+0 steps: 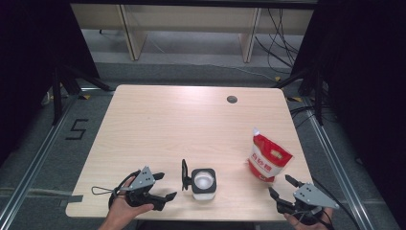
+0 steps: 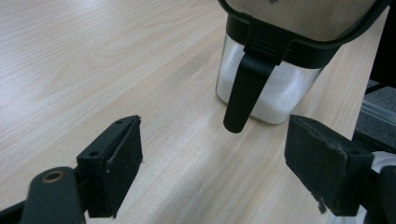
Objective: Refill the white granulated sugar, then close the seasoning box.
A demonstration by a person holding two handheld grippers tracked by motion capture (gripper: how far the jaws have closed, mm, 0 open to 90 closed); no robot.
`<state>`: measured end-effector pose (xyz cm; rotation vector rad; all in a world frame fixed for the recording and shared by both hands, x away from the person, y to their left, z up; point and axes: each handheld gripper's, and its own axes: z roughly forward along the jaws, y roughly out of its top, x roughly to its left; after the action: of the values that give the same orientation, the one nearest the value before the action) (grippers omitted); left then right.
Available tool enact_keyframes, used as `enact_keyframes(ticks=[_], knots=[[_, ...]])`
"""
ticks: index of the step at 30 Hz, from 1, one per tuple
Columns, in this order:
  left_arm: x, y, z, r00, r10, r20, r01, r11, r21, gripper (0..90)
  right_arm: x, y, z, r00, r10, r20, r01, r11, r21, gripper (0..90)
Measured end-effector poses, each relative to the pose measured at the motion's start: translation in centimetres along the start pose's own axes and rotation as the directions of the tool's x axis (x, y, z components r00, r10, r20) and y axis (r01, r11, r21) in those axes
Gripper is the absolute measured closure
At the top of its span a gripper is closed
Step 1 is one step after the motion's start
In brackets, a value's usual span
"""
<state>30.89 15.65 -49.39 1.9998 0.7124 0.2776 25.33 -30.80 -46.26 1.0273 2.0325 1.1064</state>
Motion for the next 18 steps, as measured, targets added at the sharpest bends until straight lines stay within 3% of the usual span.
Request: enact_keyframes(ticks=[2,3,5,6,8,9,10,11,12,18], knots=[[-0.07,-0.04,-0.04,0.9999,-0.015,-0.007,0.015,0.9999,0.006,19.0,-0.04,-0.19,0.03,0.9993,-0.035,0.008,0.035,0.999,-0.004,31.2],[-0.02,-0.02,-0.1,0.9999,-0.006,-0.009,0.006,0.9999,0.009,19.1,0.33,-0.25,-0.09,1.0,0.005,0.002,-0.005,1.0,0.013,31.2],[0.01,0.0,-0.22,0.9999,0.004,-0.014,-0.004,0.9999,0.01,19.2,0.35,-0.34,0.05,0.9998,-0.017,0.005,0.017,1.0,0.017,31.1],[0.09,0.05,-0.28,0.9997,0.017,-0.017,-0.017,0.9998,0.011,19.3,0.22,-0.35,0.27,0.9985,-0.055,0.002,0.055,0.998,0.014,30.9],[-0.14,-0.01,-0.26,0.9997,-0.023,-0.014,0.023,0.9997,-0.006,20.2,0.44,-0.34,0.3,0.9977,-0.067,0.006,0.067,0.997,0.032,30.5],[-0.12,-0.02,-0.27,0.9997,-0.021,-0.014,0.021,0.9998,-0.005,20.4,0.46,-0.36,0.41,0.9966,-0.082,0.007,0.082,0.996,0.032,30.4],[0.03,0.03,-0.29,0.9999,0.002,-0.01,-0.002,1.0,-0.006,20.5,0.6,-0.38,0.41,0.9977,-0.068,-0.006,0.068,0.997,0.037,30.4],[0.04,0.02,-0.33,1.0,-0.001,-0.006,0.001,1.0,0.001,22.2,0.81,-0.43,0.41,0.9984,-0.056,-0.006,0.056,0.998,0.042,30.7],[-0.04,-0.02,-0.31,0.9999,-0.014,-0.002,0.014,0.9999,-0.002,25.4,0.61,-0.41,0.47,0.9958,-0.091,-0.001,0.091,0.995,0.034,31.3],[-0.26,0.17,-0.71,0.9996,0.03,-0.003,-0.03,0.9993,-0.025,42.5,0.59,-0.38,0.38,0.9943,-0.107,0.001,0.107,0.994,0.039,31.3]])
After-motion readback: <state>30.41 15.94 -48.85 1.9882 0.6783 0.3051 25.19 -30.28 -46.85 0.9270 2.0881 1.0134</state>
